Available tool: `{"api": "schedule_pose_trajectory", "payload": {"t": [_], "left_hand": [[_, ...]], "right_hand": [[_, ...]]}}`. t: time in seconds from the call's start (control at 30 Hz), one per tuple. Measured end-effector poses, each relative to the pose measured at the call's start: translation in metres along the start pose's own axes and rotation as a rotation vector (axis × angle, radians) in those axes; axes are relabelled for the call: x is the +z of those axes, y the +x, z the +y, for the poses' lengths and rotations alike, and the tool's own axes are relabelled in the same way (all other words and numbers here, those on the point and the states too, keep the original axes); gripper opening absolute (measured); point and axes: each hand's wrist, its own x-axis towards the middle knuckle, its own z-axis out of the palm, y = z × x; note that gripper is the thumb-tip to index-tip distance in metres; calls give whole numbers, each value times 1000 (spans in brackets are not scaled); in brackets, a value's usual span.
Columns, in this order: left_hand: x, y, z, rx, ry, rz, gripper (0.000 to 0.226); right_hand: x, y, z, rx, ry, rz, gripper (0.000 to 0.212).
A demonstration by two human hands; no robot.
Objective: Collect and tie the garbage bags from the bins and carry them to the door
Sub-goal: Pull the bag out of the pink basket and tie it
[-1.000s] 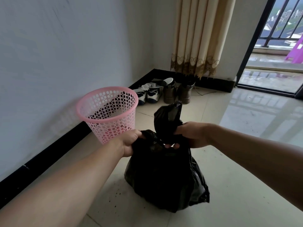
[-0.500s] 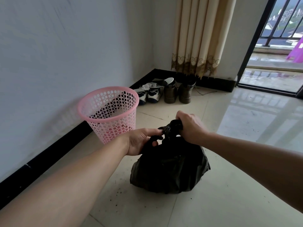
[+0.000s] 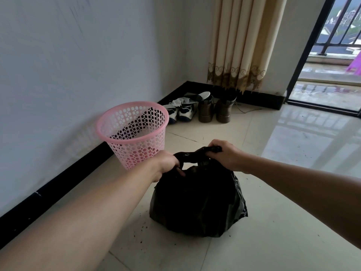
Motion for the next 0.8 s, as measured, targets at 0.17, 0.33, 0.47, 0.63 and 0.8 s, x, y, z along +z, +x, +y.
{"api": "schedule_pose_trajectory", "payload": {"t": [0.17,0.33,0.47,0.63,0.8], "left_hand": [[-19,-4,4,34,-219,-228,26],[-30,3,5,168,-463,10,13],[-27,-4,-3,65,-372,-77,29],[-19,-11,0,-24,-167,-362,36],[-14,-8,-5,-24,-3,-336,8]], "right_hand": [[-6,-1,-3,103,252,16,31],[-9,-1,-4,156,379,30,38],[-8,-3,-6,141,253,44,41],[-9,-10,-10,97,245,-15,30],[-19,-13,-10,149,434,-170,29]]}}
